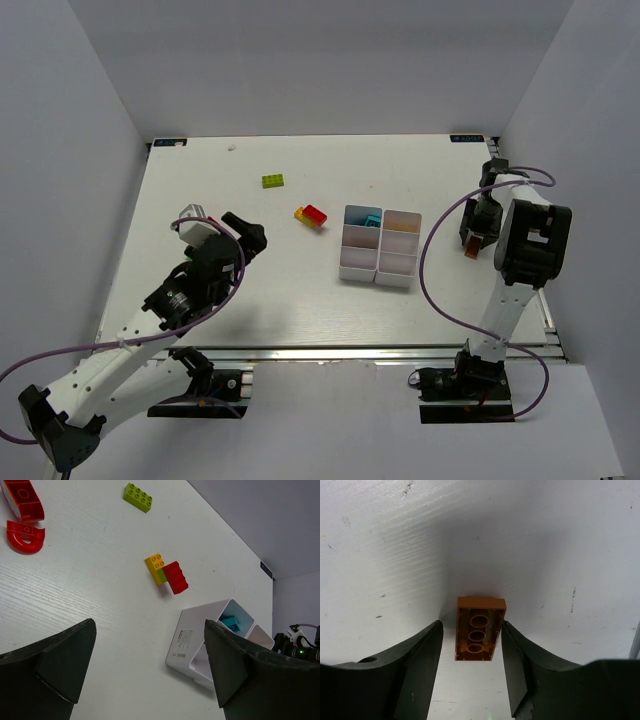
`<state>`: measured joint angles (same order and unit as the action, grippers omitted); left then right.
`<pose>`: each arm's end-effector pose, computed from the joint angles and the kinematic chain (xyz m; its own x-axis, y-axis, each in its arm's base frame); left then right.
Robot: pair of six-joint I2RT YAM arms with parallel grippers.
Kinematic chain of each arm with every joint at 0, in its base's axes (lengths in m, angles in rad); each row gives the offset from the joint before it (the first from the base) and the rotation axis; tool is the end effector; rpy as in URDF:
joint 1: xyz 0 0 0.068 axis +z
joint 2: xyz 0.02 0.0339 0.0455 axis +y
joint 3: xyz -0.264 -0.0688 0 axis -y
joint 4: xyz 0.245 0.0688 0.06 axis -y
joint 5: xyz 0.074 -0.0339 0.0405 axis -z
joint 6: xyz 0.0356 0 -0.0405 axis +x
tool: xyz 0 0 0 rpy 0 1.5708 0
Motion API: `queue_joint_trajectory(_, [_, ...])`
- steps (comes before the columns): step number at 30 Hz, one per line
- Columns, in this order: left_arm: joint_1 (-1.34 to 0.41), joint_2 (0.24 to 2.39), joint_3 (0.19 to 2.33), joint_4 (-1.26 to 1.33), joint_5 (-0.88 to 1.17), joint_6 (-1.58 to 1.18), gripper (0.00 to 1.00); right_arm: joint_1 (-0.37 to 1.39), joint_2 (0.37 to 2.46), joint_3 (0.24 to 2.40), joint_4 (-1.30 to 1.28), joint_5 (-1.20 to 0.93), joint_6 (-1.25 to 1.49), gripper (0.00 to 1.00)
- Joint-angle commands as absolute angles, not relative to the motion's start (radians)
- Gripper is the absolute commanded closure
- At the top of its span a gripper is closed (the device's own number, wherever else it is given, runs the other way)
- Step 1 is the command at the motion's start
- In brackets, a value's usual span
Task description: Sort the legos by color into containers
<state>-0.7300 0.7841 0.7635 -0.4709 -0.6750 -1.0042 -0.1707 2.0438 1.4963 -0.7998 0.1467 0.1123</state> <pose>0.1408 -0.0961 0.3068 -0.2817 -0.6319 -0.7221 -0.2376 0.7750 -0.5856 0.3981 -0.0739 0.1657 -0.9325 0.2732 -0.2362 0.3064 0.9447 -0.1168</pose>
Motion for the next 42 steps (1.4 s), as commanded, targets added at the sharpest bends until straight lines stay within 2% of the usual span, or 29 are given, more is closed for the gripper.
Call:
queue_joint_trajectory(1, [-0.727, 0.775, 0.767, -0.495, -0.703, -1.014, 0.02, -0.172, 2.060, 1.554, -0.859, 0.143, 0.091, 0.45])
queue_joint_trajectory(10, [-0.727, 0.778, 0.770, -0.489, -0.706, -1.009, 0.02, -0.172, 2.062, 1.555, -0.858, 0.133, 0.086, 0.57])
queue_joint_trajectory(16, [-0.727, 0.781, 0.782, -0.491, -0.706, -1.002, 0.02, -0.175, 2.046, 1.537, -0.844, 0.063, 0.058, 0.76])
queue_joint_trajectory(17, [-0.727, 0.779, 0.782, -0.492, -0.707, -1.002, 0.02, -0.178, 2.039, 1.534, -0.838, 0.046, 0.049, 0.84])
queue_joint_trajectory(20, [-0.727, 0.775, 0.790, -0.489, -0.709, -0.999, 0.02, -0.190, 2.014, 1.537, -0.807, 0.009, 0.026, 0.96])
queue_joint_trajectory(22, [-0.727, 0.775, 0.793, -0.488, -0.709, -0.997, 0.02, -0.196, 1.997, 1.554, -0.781, -0.047, 0.014, 0.99])
queue_joint_trajectory(31, [-0.727, 0.750, 0.798, -0.459, -0.698, -0.976, 0.02, -0.199, 1.741, 1.447, -0.562, -0.267, -0.060, 1.00])
queue_joint_trajectory(38, [-0.727, 0.732, 0.791, -0.471, -0.684, -0.960, 0.02, -0.206, 1.438, 1.194, -0.361, -0.559, -0.264, 1.00])
queue_joint_trajectory(42, [-0.727, 0.729, 0.793, -0.466, -0.677, -0.956, 0.02, -0.166, 1.439, 1.233, -0.333, -0.667, -0.276, 1.00])
